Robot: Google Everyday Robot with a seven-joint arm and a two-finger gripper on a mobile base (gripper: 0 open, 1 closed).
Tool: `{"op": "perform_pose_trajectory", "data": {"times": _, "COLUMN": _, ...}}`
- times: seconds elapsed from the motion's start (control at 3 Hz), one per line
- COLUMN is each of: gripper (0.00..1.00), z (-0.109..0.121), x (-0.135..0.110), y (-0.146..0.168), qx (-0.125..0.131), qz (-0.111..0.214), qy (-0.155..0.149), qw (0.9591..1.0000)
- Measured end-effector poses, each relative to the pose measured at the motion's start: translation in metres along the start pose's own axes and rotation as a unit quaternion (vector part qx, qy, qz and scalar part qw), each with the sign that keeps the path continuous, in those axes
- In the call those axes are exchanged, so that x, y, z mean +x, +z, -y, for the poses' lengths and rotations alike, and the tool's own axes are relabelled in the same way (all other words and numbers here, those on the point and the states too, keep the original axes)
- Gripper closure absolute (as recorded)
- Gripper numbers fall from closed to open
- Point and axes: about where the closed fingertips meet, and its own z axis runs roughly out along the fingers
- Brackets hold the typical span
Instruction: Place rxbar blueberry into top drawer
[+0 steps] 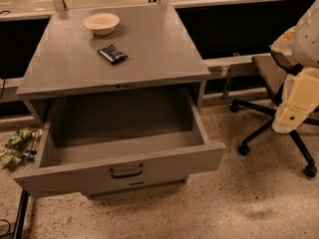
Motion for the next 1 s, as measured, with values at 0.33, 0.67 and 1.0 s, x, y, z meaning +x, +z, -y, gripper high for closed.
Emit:
{"op": "perform_pose_trajectory", "data": {"times": 0.33, "gripper": 0.0, "z": 0.0, "x": 0.0, "y": 0.0, "qx": 0.0, "qz": 0.0, "qy": 0.0, "qw": 1.0}}
{"op": "perform_pose_trajectory", "data": {"times": 0.67, "gripper": 0.0, "z": 0.056, "x": -0.034, "y": 0.034, "qx": 0.018, "qz": 0.093, "qy": 0.035, "qw": 0.9949}}
{"op": "perform_pose_trajectory", "data": {"times": 1.0, "gripper": 0.0, "z": 0.121, "x": -0.073, "y": 0.073, "qx": 0.028, "qz": 0.192, "qy": 0.079, "qw": 0.9778}}
